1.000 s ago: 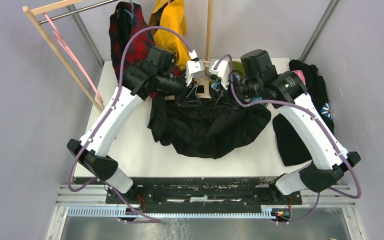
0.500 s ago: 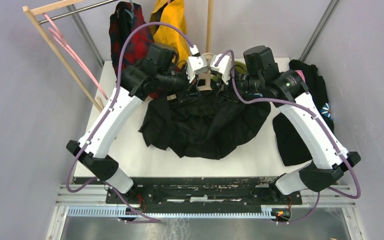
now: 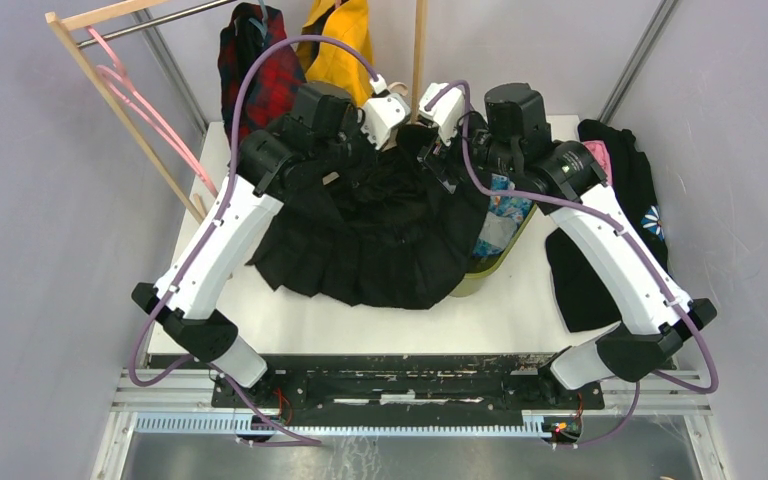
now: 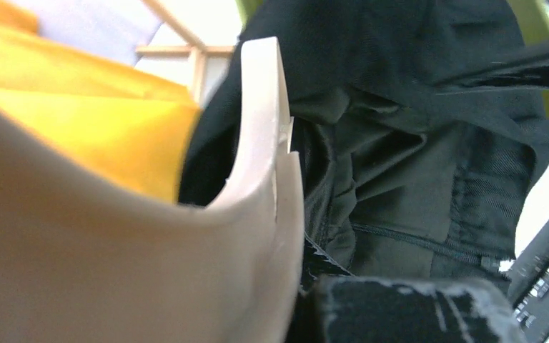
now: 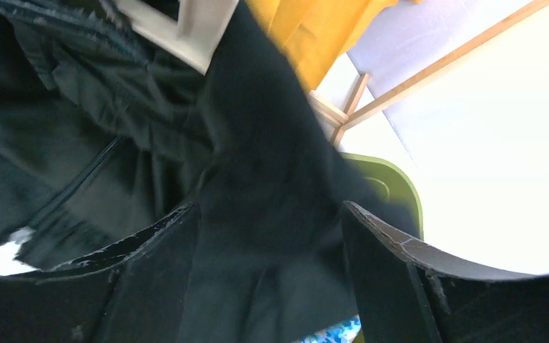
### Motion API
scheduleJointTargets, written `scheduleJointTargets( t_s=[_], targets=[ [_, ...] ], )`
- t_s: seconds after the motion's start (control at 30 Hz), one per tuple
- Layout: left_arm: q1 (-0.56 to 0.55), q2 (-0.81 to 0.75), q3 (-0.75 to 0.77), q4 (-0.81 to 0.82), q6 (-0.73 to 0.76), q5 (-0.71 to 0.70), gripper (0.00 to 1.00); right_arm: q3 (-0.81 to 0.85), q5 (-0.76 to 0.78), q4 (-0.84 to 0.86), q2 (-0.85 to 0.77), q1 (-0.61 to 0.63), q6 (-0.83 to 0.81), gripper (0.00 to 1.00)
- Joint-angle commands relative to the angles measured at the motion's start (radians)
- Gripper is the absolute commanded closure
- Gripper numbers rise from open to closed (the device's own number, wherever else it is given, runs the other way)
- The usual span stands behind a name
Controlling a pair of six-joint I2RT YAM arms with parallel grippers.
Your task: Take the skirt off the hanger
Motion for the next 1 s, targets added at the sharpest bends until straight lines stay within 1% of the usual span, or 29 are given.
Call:
scheduleJointTargets(
  t_s=[0.0,0.07,0.2,0.37,0.47,0.5,0.63,0.67,0.7,0.73,0.77,0.8,0.83,0.87,0.97],
  targets=[
    [0.028,-0.035,0.011,0.129,-0.069,-0.186,0.97,0.031,0.054,0.019,-0.013,0.006,0.041,0.21],
    [0.027,-0.038,0.010,0.128,-0.071,-0.191,0.97,0.029,0.053,0.034,-0.016,0.008,0.051,0.20],
    [0.027,-0.041,0.004,0.129,-0.079,-0.189,0.97,0.018,0.009,0.053,0.001,0.008,0.079,0.19],
    [0.028,-0.044,0.000,0.130,-0.093,-0.175,0.97,0.016,-0.064,0.125,0.033,0.012,0.156,0.20],
    [0.028,-0.038,0.012,0.129,-0.106,-0.147,0.97,-0.012,-0.086,0.174,0.064,0.015,0.193,0.20],
    [0.028,-0.036,0.022,0.129,-0.111,-0.130,0.97,-0.030,-0.084,0.196,0.074,0.016,0.206,0.21],
    [0.028,-0.044,0.042,0.121,-0.113,-0.067,0.97,-0.095,-0.017,0.265,0.117,0.016,0.233,0.27],
    [0.028,-0.051,0.040,0.118,-0.107,-0.060,0.97,-0.099,0.012,0.277,0.126,0.016,0.241,0.30],
    [0.028,-0.059,0.035,0.114,-0.099,-0.053,0.97,-0.096,0.037,0.280,0.137,0.016,0.247,0.35],
    [0.027,-0.068,0.028,0.110,-0.092,-0.049,0.97,-0.086,0.061,0.281,0.145,0.015,0.253,0.44],
    [0.028,-0.076,0.022,0.106,-0.090,-0.050,0.97,-0.074,0.083,0.282,0.155,0.016,0.259,0.57],
    [0.028,-0.083,0.017,0.099,-0.084,-0.052,0.97,-0.061,0.113,0.285,0.161,0.015,0.263,0.76],
    [0.027,-0.089,0.012,0.093,-0.080,-0.053,0.97,-0.046,0.146,0.288,0.164,0.016,0.268,0.93],
    [0.028,-0.098,0.000,0.090,-0.075,-0.057,0.97,-0.033,0.185,0.292,0.165,0.015,0.285,0.98],
    [0.028,-0.124,-0.036,0.091,-0.065,-0.073,0.97,-0.037,0.299,0.339,0.142,0.015,0.299,0.99]
  ],
)
